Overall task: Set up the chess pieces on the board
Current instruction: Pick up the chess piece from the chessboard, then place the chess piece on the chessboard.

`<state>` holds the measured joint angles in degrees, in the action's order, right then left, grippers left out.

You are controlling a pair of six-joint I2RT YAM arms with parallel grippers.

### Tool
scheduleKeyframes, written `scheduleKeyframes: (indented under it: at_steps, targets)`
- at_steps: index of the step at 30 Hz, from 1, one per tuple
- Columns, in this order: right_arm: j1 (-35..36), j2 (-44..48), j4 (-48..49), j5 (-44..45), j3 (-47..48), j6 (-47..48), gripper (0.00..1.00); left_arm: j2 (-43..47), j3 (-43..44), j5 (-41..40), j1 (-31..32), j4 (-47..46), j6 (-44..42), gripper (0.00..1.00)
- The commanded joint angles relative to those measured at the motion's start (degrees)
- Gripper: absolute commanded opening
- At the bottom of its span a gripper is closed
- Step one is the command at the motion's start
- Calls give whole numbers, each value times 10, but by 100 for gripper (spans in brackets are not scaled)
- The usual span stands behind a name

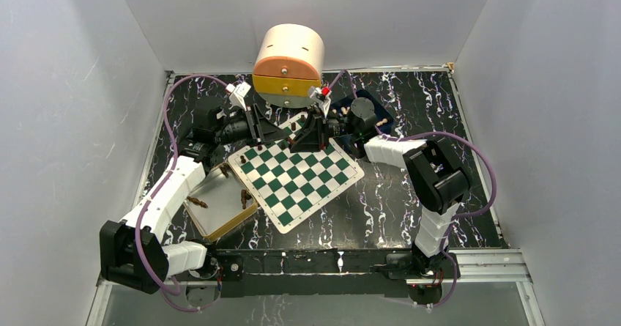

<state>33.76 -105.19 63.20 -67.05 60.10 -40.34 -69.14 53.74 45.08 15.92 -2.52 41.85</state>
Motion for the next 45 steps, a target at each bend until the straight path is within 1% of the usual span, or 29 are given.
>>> scheduleKeyframes:
  at_steps: [1, 4, 6, 8, 9, 13, 15, 18, 20, 26, 31, 34, 38, 42, 45]
  targets:
    - [-2, 3, 37, 8, 11, -2, 7, 9, 7, 16, 0, -3, -8, 30]
    - [-2, 2, 37, 9, 12, -2, 7, 11, 9, 10, 0, 9, -21, 22]
    - [-3, 0, 37, 11, 12, -3, 7, 8, 15, 8, 0, 21, -33, 14]
    - [-3, -3, 34, 13, 13, -5, 8, 3, 23, 3, 0, 51, -54, 3]
    - [-3, -4, 30, 15, 13, -5, 9, -1, 31, -6, 0, 76, -67, 0]
    - [-2, -1, -4, 13, 14, 17, 14, -13, 74, -42, 0, 160, -135, 0]
    - [-2, -1, -31, 14, 18, 35, 14, -16, 90, -60, 0, 178, -153, 0]
    - [-3, 1, -66, 11, 23, 58, 13, -19, 100, -64, 1, 174, -155, 0]
    - [-3, 6, -106, 15, 28, 87, 13, -23, 105, -63, 0, 170, -156, 0]
    - [-2, 25, -234, 54, 30, 191, 13, -37, 129, -81, 0, 170, -169, 0]
    - [-2, 38, -304, 77, 29, 244, 13, -51, 145, -84, 0, 170, -177, 0]
    - [-3, 45, -320, 80, 24, 260, 14, -57, 151, -83, 0, 169, -176, 0]
    - [-2, 54, -323, 71, 18, 267, 24, -59, 148, -64, 0, 149, -151, 0]
    - [-2, 59, -304, 63, 13, 252, 28, -50, 130, -37, 0, 115, -111, 0]
    - [-2, 63, -292, 61, 6, 244, 34, -44, 129, -36, 0, 111, -108, 0]
